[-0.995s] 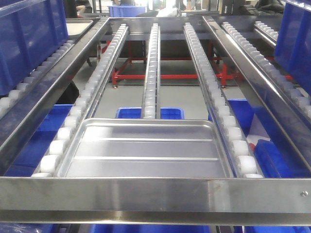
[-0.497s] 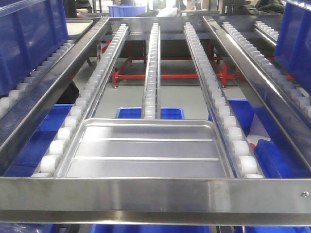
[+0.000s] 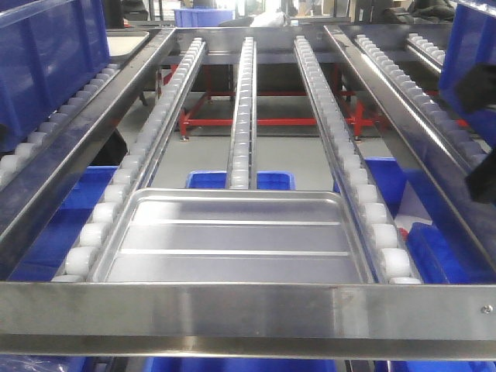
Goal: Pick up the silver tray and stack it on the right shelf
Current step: 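Lower both grippers to the short ends of the silver tray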
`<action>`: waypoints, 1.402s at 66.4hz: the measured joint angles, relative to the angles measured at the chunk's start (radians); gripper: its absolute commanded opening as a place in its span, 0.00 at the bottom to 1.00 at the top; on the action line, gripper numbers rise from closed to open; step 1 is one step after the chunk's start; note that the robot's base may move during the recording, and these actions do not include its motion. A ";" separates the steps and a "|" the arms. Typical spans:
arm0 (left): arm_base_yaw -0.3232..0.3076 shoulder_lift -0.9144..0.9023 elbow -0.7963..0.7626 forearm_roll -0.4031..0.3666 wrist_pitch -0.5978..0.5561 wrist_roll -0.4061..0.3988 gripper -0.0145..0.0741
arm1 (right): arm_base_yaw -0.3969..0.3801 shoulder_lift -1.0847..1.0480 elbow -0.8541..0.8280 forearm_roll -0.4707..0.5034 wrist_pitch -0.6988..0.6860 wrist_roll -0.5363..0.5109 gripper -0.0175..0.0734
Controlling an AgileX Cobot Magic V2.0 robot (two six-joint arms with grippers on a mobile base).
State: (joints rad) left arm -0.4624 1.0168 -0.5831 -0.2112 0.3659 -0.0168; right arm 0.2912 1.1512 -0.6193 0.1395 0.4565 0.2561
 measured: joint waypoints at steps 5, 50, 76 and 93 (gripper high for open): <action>0.000 0.111 -0.060 0.002 0.016 -0.030 0.06 | 0.000 0.061 -0.036 -0.030 0.010 0.055 0.26; -0.163 0.489 -0.428 0.567 0.342 -0.777 0.06 | 0.199 0.448 -0.367 -0.392 0.184 0.502 0.26; -0.173 0.559 -0.480 0.543 0.367 -0.774 0.06 | 0.199 0.547 -0.446 -0.256 0.219 0.397 0.26; -0.183 0.599 -0.480 0.524 0.308 -0.755 0.06 | 0.199 0.547 -0.447 -0.252 0.206 0.374 0.26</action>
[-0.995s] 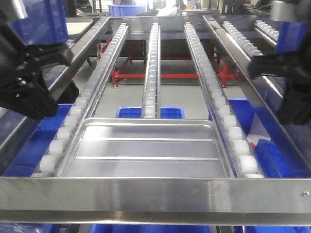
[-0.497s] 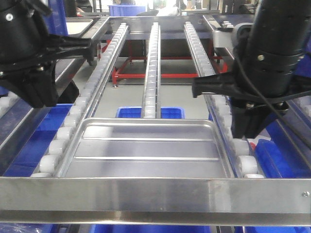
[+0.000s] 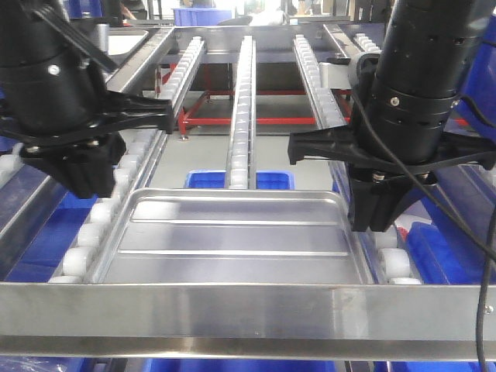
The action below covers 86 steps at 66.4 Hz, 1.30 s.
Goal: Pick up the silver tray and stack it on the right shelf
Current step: 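Lower both grippers to the short ends of the silver tray, then close both grippers on the silver tray's opposite rims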
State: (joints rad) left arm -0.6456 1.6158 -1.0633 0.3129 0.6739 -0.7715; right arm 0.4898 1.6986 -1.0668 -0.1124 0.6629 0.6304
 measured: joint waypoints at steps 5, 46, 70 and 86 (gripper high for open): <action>0.000 0.009 0.000 -0.004 -0.009 0.002 0.06 | 0.000 0.000 0.000 0.000 -0.007 0.000 0.26; 0.000 0.041 0.000 0.015 -0.045 0.010 0.28 | 0.000 0.000 0.000 0.002 -0.032 -0.002 0.51; 0.000 0.058 0.000 -0.027 -0.038 0.021 0.49 | 0.000 0.000 0.000 0.002 -0.037 -0.002 0.59; 0.000 0.093 0.000 -0.031 -0.037 0.021 0.48 | 0.000 0.002 0.000 0.002 -0.037 -0.002 0.59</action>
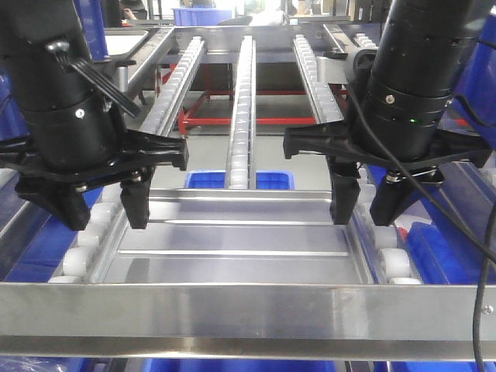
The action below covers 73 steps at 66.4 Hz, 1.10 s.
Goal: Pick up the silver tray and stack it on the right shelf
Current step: 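Close both grippers on the silver tray's opposite rims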
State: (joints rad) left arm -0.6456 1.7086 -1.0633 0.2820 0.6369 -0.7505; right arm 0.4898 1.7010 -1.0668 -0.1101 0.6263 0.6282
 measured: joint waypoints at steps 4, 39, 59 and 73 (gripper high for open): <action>0.000 0.001 0.000 0.000 0.000 0.000 0.48 | 0.000 0.010 -0.002 0.000 -0.001 0.000 0.59; 0.000 0.033 0.000 0.004 -0.030 0.000 0.42 | 0.000 0.060 -0.002 0.011 -0.009 0.000 0.59; 0.022 0.034 -0.002 0.004 -0.043 0.002 0.38 | 0.000 0.069 -0.002 0.013 -0.012 0.000 0.59; 0.024 0.034 -0.002 0.006 -0.043 0.002 0.38 | 0.000 0.069 -0.002 0.013 -0.017 0.000 0.59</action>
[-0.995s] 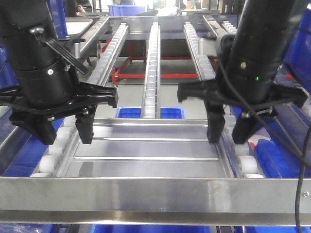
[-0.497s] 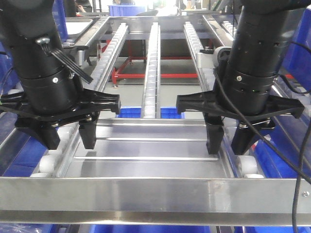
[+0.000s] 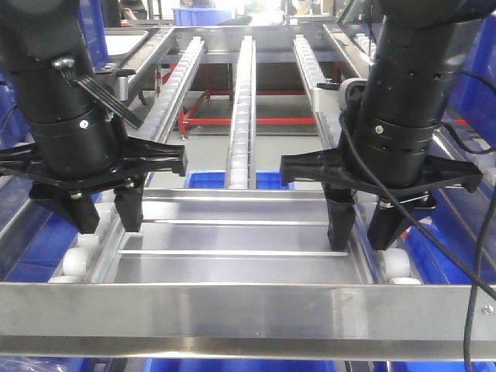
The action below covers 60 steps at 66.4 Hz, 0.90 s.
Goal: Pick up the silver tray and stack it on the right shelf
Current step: 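Close both grippers on the silver tray's opposite rims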
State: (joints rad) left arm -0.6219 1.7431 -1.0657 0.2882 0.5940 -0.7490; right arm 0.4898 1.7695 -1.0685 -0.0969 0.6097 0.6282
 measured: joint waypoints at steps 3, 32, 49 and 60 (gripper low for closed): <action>0.000 0.000 0.000 0.000 0.000 0.000 0.38 | 0.000 0.000 0.000 0.000 -0.002 0.000 0.59; 0.000 0.008 0.000 0.017 0.000 0.002 0.38 | 0.000 0.000 0.000 0.000 -0.009 0.000 0.59; 0.000 0.015 0.000 0.017 0.000 0.003 0.38 | 0.000 0.000 0.000 0.000 -0.009 0.000 0.59; 0.000 0.015 0.000 0.014 0.000 0.005 0.38 | 0.000 0.010 -0.004 0.000 -0.011 0.000 0.59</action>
State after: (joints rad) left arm -0.6219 1.7585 -1.0657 0.3020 0.5940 -0.7442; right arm 0.4898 1.7799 -1.0722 -0.0969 0.5986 0.6282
